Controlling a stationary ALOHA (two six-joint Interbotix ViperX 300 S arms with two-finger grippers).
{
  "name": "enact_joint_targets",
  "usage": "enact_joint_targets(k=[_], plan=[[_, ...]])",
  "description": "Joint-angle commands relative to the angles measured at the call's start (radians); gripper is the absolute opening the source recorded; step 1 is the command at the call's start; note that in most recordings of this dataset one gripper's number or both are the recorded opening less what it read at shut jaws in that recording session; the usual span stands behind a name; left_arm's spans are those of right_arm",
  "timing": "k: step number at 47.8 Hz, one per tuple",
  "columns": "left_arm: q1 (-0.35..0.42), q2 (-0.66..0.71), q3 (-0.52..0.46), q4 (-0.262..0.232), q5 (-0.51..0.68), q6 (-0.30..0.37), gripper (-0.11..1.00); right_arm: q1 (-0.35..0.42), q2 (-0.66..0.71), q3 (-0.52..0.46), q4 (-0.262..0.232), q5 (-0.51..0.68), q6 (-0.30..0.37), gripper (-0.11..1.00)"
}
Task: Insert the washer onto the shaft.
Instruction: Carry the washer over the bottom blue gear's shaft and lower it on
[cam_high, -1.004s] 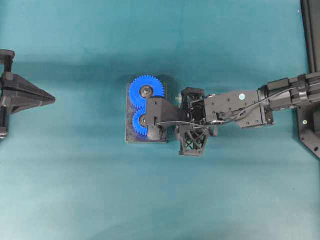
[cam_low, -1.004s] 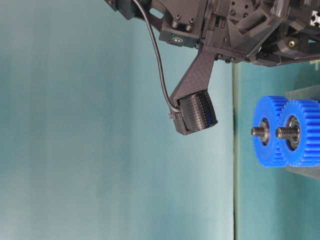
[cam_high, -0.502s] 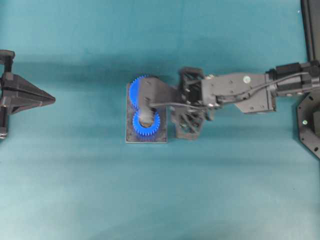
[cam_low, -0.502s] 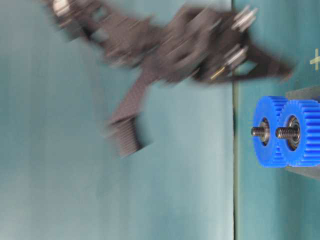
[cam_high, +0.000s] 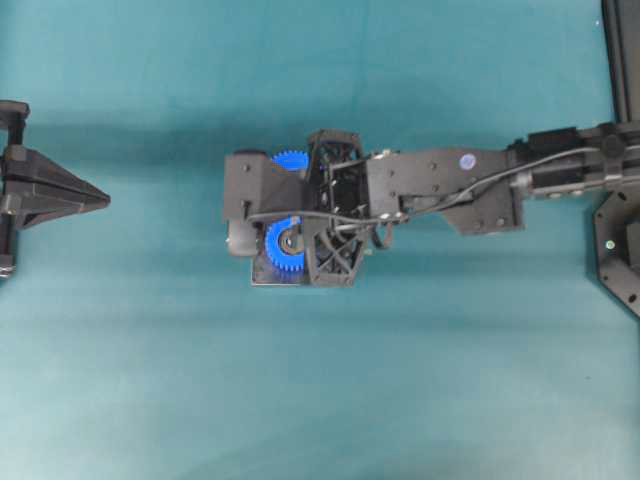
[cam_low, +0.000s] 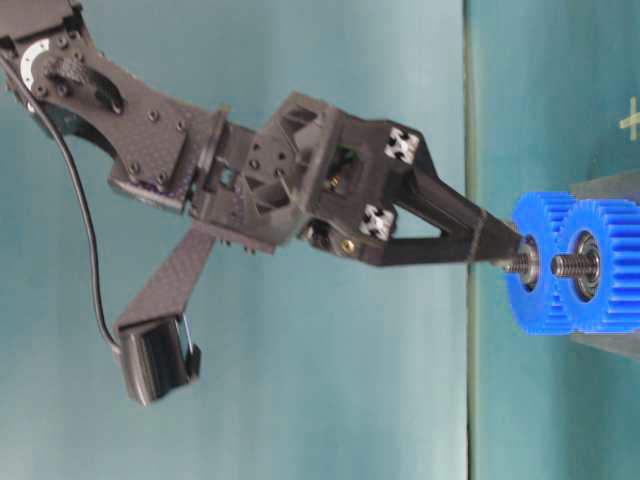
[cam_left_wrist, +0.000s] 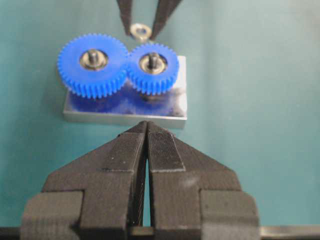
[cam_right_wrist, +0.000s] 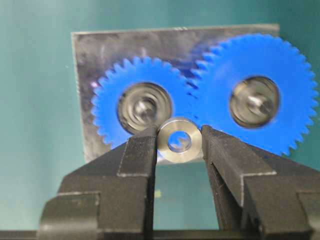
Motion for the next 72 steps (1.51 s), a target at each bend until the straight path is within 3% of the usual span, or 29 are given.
enact_joint_targets(k=[1,53,72], plan=[[0.003,0.002,-0.011,0.003,-0.009,-0.002,0.01,0.008,-0.014,-0.028,-0.002,-0.002,-0.008,0.33],[0.002,-0.011,-0.006,0.003,-0.008,-0.005,0.01,0.031,0.040,-0.058,-0.002,-0.002,-0.005,0.33],[0.003,-0.011,-0.003,0.003,-0.008,-0.005,0.01,0.029,0.054,-0.069,-0.002,0.061,-0.005,0.33]])
